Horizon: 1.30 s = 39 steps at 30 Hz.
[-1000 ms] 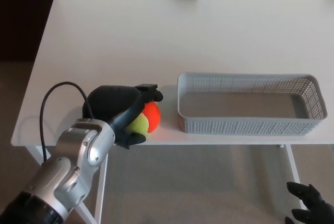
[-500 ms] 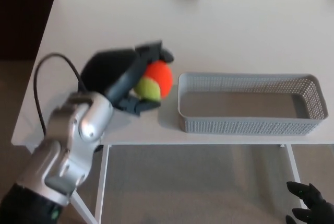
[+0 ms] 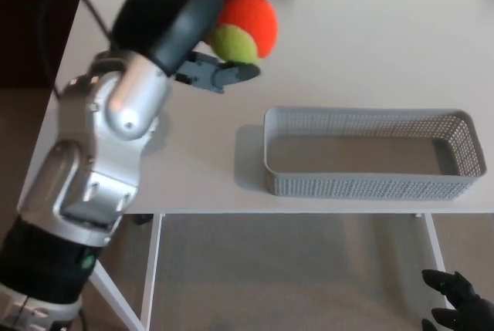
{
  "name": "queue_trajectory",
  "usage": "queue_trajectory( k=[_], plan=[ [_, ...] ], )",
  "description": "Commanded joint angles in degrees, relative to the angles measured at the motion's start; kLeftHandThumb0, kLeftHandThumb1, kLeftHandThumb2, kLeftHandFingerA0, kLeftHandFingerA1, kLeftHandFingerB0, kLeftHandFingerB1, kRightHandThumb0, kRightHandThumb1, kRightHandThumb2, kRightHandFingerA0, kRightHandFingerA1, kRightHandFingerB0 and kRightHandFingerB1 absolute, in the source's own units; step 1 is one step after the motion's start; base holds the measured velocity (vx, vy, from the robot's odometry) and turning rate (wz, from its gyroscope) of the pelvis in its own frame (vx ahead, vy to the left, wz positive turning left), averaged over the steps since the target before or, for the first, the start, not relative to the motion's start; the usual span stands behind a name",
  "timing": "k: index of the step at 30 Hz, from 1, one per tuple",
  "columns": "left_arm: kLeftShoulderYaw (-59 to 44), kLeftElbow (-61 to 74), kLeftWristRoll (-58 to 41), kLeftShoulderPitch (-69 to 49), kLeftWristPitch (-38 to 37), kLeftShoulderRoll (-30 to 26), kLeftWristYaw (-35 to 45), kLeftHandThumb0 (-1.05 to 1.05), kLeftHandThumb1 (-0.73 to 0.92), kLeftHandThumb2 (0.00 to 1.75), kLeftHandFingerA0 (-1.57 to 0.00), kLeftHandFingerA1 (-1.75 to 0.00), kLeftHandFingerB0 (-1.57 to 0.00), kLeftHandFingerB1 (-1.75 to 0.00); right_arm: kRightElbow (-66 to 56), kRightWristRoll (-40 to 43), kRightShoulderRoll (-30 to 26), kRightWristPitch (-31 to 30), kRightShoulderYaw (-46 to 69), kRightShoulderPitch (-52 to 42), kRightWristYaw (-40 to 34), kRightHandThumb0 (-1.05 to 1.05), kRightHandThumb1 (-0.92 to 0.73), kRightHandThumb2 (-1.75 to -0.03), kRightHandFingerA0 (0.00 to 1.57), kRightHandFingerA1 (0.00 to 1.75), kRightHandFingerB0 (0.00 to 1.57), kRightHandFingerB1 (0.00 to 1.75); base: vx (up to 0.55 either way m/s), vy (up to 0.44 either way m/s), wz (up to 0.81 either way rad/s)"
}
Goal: The robot walk towards a table in front and uses its left hand to pickup a tennis ball on the left side and put it in a container on the right hand side
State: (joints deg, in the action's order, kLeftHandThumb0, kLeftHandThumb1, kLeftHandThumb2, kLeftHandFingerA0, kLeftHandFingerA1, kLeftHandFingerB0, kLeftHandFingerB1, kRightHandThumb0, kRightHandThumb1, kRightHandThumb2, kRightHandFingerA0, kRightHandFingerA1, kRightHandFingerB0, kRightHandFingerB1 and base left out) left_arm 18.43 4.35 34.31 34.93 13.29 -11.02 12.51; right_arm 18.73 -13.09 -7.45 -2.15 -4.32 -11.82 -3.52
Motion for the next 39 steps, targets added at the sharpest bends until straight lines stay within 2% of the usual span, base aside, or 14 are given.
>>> queue_trajectory(
  k=[1,3,4,8,11,12,17,18,23,26,29,33,35,39],
  plan=[
    [4.6,-2.7,3.4,1.5,-1.4,1.4,-1.4,-0.22,0.82,0.62,-0.74,-1.71,-0.67,-1.18,1.0,0.3,-0.6,0.4,0.1,-0.3,0.3,-0.11,-0.77,-0.86,0.17,0.63,0.12,0.52,0.0,0.0,0.0],
    [7.1,-3.6,5.1,1.9,-0.3,3.0,-2.2,-0.24,0.78,0.62,-0.76,-1.7,-0.74,-1.1,1.2,-0.1,-0.7,0.3,-0.2,-0.3,0.2,-0.1,-0.79,-0.84,0.18,0.63,0.13,0.51,0.0,0.0,0.0],
    [8.1,-4.5,5.6,2.5,0.3,4.0,-2.4,-0.27,0.76,0.66,-0.77,-1.62,-0.79,-0.76,1.2,-0.3,-0.7,0.2,-0.2,0.0,0.1,-0.12,-0.65,-1.07,0.19,0.62,0.11,0.55,0.0,0.0,0.0],
    [10.0,-6.9,6.2,4.5,1.9,6.6,-1.5,-0.23,0.76,0.64,-0.8,-1.64,-0.78,-1.07,0.4,-0.8,-1.3,0.3,-0.8,0.3,0.3,-0.14,-0.65,-1.09,0.18,0.62,0.12,0.56,0.0,0.0,0.0],
    [11.7,-10.3,7.1,6.6,2.1,8.6,-1.8,-0.19,0.82,0.67,-0.79,-1.58,-0.76,-0.77,-0.3,-0.4,-1.7,-0.1,-0.4,0.3,0.5,-0.15,-0.65,-1.08,0.17,0.62,0.12,0.56,0.0,0.0,0.0],
    [12.2,-11.2,7.2,7.1,2.2,9.1,-1.5,-0.27,0.83,0.67,-0.85,-1.37,-0.72,-0.59,-0.6,-0.2,-1.6,-0.3,-0.3,0.2,0.4,-0.15,-0.65,-1.08,0.18,0.62,0.12,0.56,0.0,0.0,0.0],
    [13.4,-14.6,7.5,7.4,1.1,10.5,-2.8,-0.25,0.81,0.67,-0.79,-1.61,-0.68,-0.88,-1.1,-0.2,-1.7,-0.8,-0.3,-0.9,0.4,-0.15,-0.67,-1.09,0.17,0.61,0.1,0.54,0.0,0.0,0.0],
    [13.5,-15.1,7.5,7.3,1.2,10.5,-2.9,-0.22,0.82,0.69,-0.81,-1.54,-0.7,-0.67,-0.6,-0.2,-1.8,-0.4,-0.4,-0.9,0.4,-0.14,-0.66,-1.08,0.16,0.61,0.1,0.55,0.0,0.0,0.0],
    [13.6,-17.6,8.1,8.3,2.2,10.3,-2.3,-0.22,0.77,0.64,-0.86,-1.32,-0.64,-0.49,-0.8,-0.6,-1.8,-0.9,-0.8,-0.8,0.3,-0.15,-0.66,-1.08,0.17,0.61,0.12,0.56,0.0,0.0,0.0],
    [13.1,-19.5,7.8,8.8,1.1,9.7,-3.3,-0.27,0.69,0.75,-0.91,-1.49,-0.67,-0.68,-1.0,-0.8,-1.9,-1.5,-0.9,-0.4,0.3,-0.16,-0.65,-1.08,0.17,0.61,0.13,0.56,0.0,0.0,0.0],
    [13.3,-19.4,7.8,7.9,0.6,9.2,-3.5,-0.18,0.81,0.63,-0.76,-1.68,-0.61,-1.22,-1.2,-0.7,-1.7,-1.1,-1.1,-1.4,0.2,-0.14,-0.66,-1.08,0.16,0.6,0.12,0.55,0.0,0.0,0.0],
    [13.0,-19.5,7.2,7.0,0.3,8.7,-3.5,-0.19,0.82,0.64,-0.73,-1.57,-0.67,-0.98,-2.0,-1.3,-2.0,-2.2,-1.6,-1.7,0.3,-0.17,-0.67,-1.08,0.17,0.61,0.1,0.54,0.0,0.0,0.0],
    [13.3,-19.0,7.6,6.5,1.5,8.7,-2.9,-0.26,0.81,0.67,-0.77,-1.49,-0.66,-0.54,-1.8,-1.5,-1.9,-2.0,-1.8,-1.6,-0.1,-0.16,-0.67,-1.08,0.17,0.61,0.12,0.55,0.0,0.0,0.0],
    [14.0,-18.6,8.3,5.9,1.7,8.1,-1.9,-0.24,0.8,0.66,-0.81,-1.39,-0.69,-0.53,-1.3,-1.1,-1.6,-2.0,-1.8,-1.3,0.0,-0.14,-0.68,-1.07,0.15,0.59,0.1,0.54,0.0,0.0,0.0]
  ],
)
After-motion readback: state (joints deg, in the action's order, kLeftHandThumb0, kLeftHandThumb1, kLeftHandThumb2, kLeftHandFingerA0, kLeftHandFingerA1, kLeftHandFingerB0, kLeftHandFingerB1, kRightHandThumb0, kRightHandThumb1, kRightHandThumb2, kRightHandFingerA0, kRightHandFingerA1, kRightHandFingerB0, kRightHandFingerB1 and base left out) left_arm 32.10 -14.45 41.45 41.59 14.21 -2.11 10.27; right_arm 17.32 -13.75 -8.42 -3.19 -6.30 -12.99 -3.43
